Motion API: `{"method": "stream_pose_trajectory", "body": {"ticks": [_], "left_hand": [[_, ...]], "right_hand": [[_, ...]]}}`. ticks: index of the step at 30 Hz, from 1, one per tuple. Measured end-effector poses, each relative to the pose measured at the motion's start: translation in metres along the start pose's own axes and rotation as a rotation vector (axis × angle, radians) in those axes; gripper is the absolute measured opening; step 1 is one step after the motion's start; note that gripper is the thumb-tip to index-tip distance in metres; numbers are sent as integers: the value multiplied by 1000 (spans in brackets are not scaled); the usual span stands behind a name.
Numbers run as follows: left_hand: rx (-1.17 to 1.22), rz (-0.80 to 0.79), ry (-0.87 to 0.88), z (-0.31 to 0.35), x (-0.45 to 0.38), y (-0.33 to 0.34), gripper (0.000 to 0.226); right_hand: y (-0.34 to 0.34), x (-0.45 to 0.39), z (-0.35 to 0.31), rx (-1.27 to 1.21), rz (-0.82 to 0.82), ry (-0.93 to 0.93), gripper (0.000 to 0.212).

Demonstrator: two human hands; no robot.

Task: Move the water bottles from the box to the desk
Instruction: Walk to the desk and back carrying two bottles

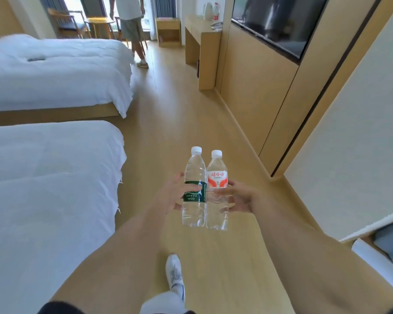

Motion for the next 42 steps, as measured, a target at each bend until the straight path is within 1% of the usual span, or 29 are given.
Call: {"method": "stream_pose_trajectory", "body": {"ticks": [3, 5, 9, 13, 19, 23, 29, 33, 38, 42], "left_hand": [[49, -4, 21, 30, -50, -12, 59], [83, -15, 41, 53, -87, -19, 55], [119, -5, 43, 111, -158, -37, 58], [129, -12, 42, 175, -221, -58, 54], [103, -6, 47, 244, -294, -84, 52], [95, 19, 47, 280, -346, -98, 50], [101, 69, 75, 336, -438, -112, 51], [124, 132, 85, 385, -507, -117, 55], [134, 194, 86, 451, -585, -117, 63], [160, 197, 70, 496, -631, -115, 61]], "right_hand": [[-15, -50, -35, 35, 0, -7, 45], [-26, -85, -61, 61, -3, -20, 51], [-48, -154, -124, 82, 10, -22, 54], [-62, -221, -189, 56, 8, -43, 57], [-78, -301, -253, 30, -6, -48, 60], [-92, -358, -292, 50, -40, -50, 59], [-126, -457, -351, 58, -94, -60, 58], [-158, -531, -405, 78, -148, -60, 58], [-199, -604, -476, 86, -192, -59, 57], [-220, -650, -521, 111, -222, -39, 55]]}}
Point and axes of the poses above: each hand's wrist, its own x-axis away from the middle knuckle, its own y-axis out of the palm, z = x × y, the point moved 8 cm from there along -x, towards the middle knuckle, and after that the axes turned 15 degrees about x, right-handed, at the moved point
